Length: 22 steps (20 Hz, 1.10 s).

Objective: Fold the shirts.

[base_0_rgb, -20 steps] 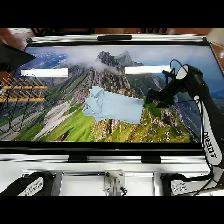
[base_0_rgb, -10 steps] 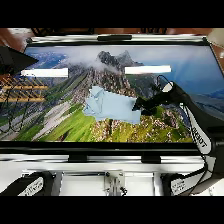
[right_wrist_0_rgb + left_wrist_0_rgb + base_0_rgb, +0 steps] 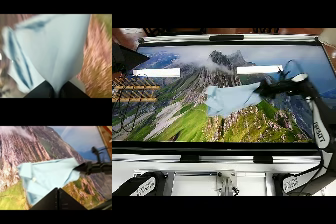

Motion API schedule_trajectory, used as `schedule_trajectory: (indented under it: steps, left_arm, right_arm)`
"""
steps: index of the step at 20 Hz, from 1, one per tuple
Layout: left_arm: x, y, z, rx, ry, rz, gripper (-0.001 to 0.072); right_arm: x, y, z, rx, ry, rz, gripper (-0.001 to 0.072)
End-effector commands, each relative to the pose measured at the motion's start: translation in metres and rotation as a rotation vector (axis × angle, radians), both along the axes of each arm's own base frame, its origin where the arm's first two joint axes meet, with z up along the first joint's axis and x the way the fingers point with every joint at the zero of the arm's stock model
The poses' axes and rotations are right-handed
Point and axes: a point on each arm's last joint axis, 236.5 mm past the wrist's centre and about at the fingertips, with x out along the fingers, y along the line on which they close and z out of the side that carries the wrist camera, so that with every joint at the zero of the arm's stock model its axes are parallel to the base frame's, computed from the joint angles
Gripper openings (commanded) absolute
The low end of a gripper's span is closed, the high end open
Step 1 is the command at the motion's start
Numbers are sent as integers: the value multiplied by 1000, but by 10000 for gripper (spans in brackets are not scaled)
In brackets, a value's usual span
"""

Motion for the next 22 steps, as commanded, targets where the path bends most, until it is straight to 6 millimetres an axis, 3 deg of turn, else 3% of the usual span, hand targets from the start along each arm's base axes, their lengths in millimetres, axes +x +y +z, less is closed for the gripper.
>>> schedule_trajectory:
  steps: [1, 3, 5, 9, 11, 13, 17, 19, 22]
  left_arm:
    - [1, 0, 0, -1, -2, 2, 26]
    - [1, 0, 0, -1, -3, 3, 27]
    - [2, 1, 1, -3, -7, 7, 26]
    - [2, 0, 2, -21, 8, 18, 27]
    - [1, -3, 1, -27, 16, 14, 26]
    - [-1, -8, 1, -27, 16, -1, 27]
    - [-3, -14, 1, -26, 16, -16, 26]
    - [-3, -13, 1, -26, 16, -16, 27]
    - [-3, -13, 1, -27, 14, -15, 26]
  right_arm:
    - [14, -120, 72, -86, -140, -167, 52]
    - [-14, -196, 94, -156, -133, -288, 52]
    - [-60, -253, 87, -266, -34, -344, 52]
    - [-163, -337, 46, -465, 299, -422, 52]
    - [-210, -365, 30, -511, 457, -500, 52]
    - [-250, -373, 15, -499, 574, -563, 52]
    - [-324, -355, -31, -465, 731, -656, 52]
    - [-345, -336, -50, -425, 772, -713, 52]
    - [-360, -301, -64, -370, 801, -707, 52]
